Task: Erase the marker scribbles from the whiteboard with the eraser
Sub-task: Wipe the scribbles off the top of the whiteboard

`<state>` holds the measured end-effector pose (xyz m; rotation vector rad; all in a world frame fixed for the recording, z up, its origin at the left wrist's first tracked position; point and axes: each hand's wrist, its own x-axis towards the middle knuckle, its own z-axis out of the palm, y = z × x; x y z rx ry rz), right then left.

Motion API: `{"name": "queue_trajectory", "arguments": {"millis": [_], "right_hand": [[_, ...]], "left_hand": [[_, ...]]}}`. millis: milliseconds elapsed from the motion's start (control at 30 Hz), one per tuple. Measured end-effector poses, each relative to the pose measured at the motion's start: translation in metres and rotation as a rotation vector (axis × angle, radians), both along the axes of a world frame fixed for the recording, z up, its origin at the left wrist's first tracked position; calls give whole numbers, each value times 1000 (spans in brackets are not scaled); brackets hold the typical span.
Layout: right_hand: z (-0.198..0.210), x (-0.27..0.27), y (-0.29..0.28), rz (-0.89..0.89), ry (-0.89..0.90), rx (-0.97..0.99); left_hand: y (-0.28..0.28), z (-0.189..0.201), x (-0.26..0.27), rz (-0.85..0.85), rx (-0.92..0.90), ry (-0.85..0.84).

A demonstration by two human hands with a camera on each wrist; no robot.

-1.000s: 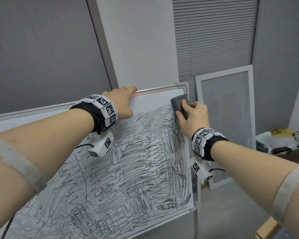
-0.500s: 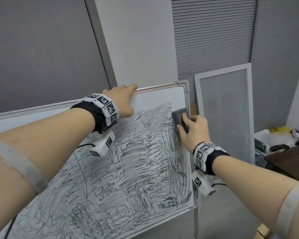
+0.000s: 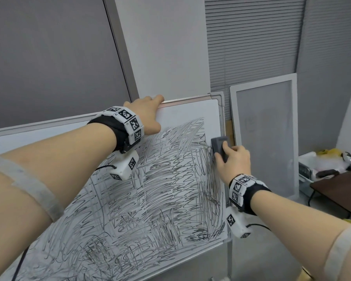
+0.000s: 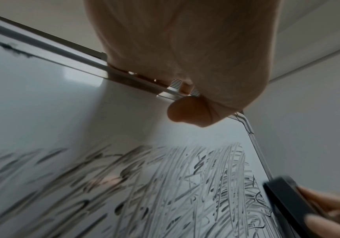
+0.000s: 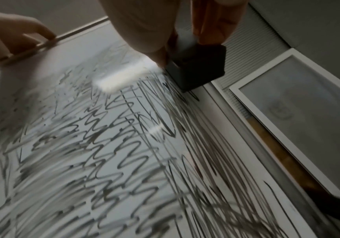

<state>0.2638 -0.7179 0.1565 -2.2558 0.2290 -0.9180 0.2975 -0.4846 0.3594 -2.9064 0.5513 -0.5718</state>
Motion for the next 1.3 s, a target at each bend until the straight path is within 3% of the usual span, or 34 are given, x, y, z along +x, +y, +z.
{"name": "queue_trajectory", "arguments": {"millis": [233, 467, 567, 833, 1100, 1300], "right_hand": [[58, 19, 14, 44, -196, -66], [1, 2, 24, 100, -190, -203], [-4, -1, 22, 104, -182, -189], [63, 17, 31, 113, -258, -172], [-9, -12, 41, 190, -192, -214], [50, 0, 37, 160, -232, -215]], "left_hand": [[1, -1, -1, -8, -9, 9], [3, -1, -1, -3, -13, 1], [1, -2, -3, -10, -12, -3], [1, -2, -4, -9, -6, 10], [2, -2, -6, -3, -4, -3], [-2, -2, -9, 2, 11, -4]]}}
